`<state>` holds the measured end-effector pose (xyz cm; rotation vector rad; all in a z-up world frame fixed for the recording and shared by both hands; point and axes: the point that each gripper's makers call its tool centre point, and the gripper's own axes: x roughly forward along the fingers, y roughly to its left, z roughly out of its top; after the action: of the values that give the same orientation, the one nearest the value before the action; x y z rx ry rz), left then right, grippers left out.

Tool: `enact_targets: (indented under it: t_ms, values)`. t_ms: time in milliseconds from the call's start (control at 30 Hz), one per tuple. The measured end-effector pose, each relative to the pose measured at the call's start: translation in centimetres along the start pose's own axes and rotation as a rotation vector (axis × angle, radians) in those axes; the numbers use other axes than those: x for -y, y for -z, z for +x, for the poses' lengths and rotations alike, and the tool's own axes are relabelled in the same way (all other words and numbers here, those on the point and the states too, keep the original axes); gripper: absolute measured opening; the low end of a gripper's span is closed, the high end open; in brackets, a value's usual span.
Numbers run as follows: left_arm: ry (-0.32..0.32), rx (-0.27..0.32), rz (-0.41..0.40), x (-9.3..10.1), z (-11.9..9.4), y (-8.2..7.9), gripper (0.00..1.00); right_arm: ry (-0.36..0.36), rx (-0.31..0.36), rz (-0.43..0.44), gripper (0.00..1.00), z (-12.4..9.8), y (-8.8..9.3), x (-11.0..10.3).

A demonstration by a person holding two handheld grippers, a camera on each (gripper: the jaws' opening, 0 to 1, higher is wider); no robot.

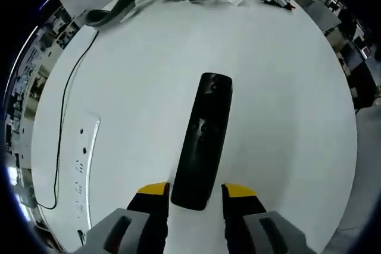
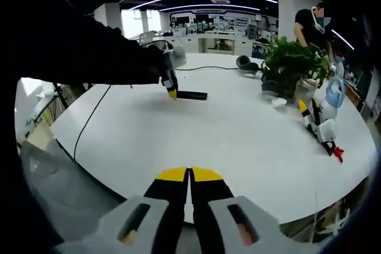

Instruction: Press the specified remote control buttons in sequence, fully releasing each button before pressing the next.

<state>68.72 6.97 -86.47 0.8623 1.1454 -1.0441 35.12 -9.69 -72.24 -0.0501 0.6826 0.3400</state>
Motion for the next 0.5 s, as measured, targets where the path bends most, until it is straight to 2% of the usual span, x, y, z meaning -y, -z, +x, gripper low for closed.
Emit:
enact_targets:
  t_ms: [267,400,500]
  values:
    - [0.003,0.034,-0.038,0.36,-0.13,0.26,0.32,-0.006,0.01,0.006,0.0,-0.12,-0.09,-0.11]
    - [0.007,0.039,-0.009,0.82,-0.16,0.23,0.25,-0.009,0.014,0.006,0.0,-0.2,-0.14,-0.18]
    - [-0.007,0.027,-0.003,1.01,-0.07,0.17,0.25,-0.009,0.018,0.003,0.0,-0.25,-0.2,-0.23]
